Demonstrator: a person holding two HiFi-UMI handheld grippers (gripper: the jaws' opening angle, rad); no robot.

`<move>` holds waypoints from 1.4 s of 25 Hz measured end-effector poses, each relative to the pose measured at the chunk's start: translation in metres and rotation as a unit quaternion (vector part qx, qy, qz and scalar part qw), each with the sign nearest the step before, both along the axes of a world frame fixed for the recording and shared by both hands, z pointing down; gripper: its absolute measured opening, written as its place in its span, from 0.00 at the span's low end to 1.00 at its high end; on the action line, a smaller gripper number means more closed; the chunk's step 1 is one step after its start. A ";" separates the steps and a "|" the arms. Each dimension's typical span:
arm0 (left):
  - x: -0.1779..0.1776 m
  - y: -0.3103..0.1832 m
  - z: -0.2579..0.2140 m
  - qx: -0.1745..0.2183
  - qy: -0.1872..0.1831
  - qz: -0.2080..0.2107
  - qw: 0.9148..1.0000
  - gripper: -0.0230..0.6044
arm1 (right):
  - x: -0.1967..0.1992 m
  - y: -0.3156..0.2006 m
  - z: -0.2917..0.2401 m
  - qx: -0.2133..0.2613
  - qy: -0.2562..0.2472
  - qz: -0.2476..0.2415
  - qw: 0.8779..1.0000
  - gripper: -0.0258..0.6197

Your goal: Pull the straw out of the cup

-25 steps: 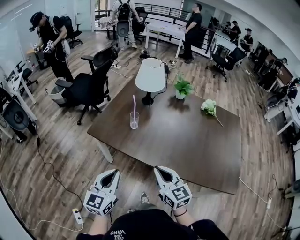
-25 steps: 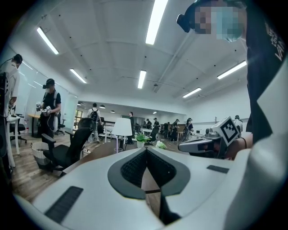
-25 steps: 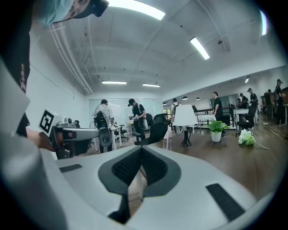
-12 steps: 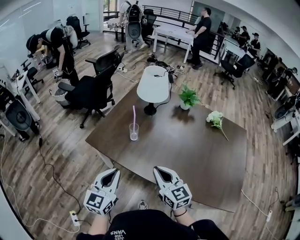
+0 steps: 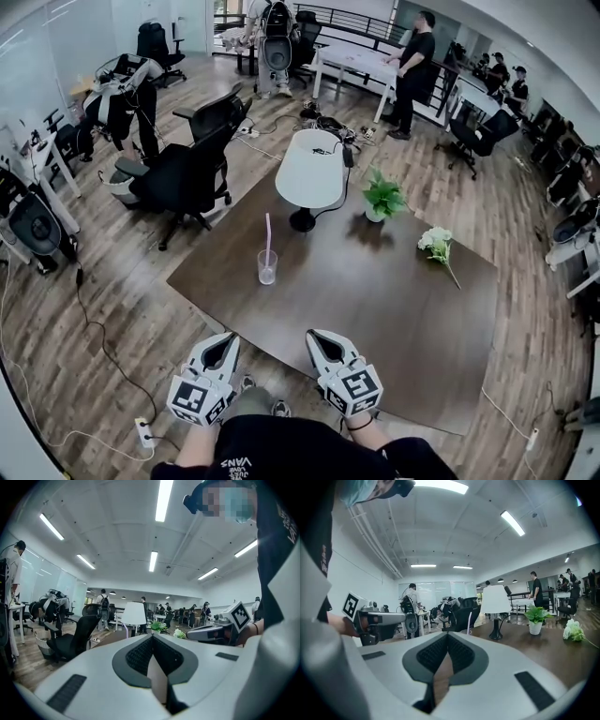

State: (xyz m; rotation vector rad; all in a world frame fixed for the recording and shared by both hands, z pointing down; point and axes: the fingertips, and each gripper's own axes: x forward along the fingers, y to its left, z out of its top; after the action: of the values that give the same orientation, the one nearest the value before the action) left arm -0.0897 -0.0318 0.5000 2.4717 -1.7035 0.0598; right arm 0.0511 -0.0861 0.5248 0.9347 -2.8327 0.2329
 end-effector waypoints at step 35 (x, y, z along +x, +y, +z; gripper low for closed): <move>-0.065 -0.176 0.005 -0.011 0.007 0.146 0.989 0.05 | -0.066 -0.129 -0.003 -0.002 0.004 0.128 0.992 0.07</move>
State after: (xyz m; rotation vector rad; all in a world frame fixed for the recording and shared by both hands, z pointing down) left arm -0.1546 -0.2078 0.5053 2.6772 -1.3138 0.0925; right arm -0.0153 -0.2150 0.5216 1.2957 -2.6974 0.2626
